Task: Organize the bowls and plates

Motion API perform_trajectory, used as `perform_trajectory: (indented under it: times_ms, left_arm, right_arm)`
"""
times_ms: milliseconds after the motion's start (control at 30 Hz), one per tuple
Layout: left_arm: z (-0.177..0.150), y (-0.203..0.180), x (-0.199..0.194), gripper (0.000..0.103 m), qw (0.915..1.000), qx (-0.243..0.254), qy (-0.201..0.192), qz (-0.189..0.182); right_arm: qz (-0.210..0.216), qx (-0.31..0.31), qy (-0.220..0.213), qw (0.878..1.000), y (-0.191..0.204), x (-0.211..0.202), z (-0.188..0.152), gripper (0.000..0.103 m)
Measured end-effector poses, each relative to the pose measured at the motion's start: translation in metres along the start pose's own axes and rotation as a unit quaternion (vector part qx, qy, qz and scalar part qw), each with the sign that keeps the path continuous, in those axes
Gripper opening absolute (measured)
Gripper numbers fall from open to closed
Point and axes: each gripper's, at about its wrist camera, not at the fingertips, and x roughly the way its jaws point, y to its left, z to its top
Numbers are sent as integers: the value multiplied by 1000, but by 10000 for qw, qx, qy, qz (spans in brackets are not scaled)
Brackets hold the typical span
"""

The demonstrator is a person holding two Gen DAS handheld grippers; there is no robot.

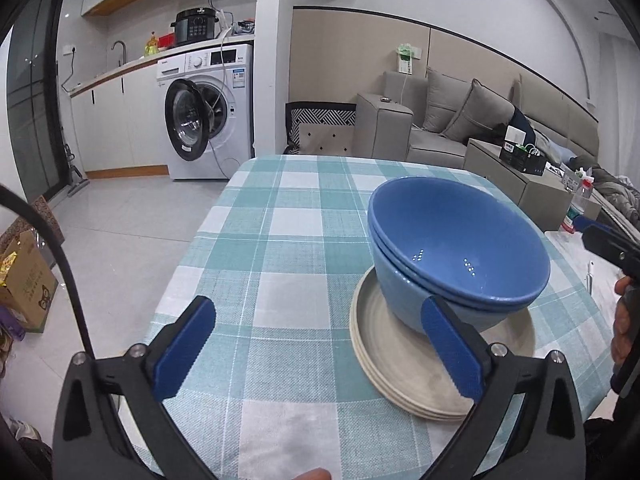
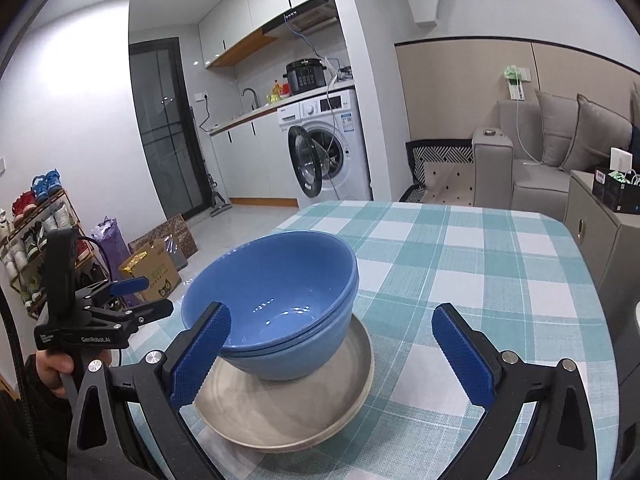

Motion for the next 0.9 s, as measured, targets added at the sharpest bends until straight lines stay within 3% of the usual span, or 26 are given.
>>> perform_trajectory:
  times_ms: [200,567,900]
  left_arm:
    - [-11,-5,0,103,9991,154,-315,236]
    - [-22,-10,-9,103,9963,109,-847,24]
    - [-32,-20,-13,103,9941,136,-1067,-164]
  right_arm:
    - [-44,-168,-105,9998,2,-9,-19,102]
    - [-28,-344,-169,9993,8,-6,-54,102]
    - [68,-375,-397,9985,17,-17,-68,102]
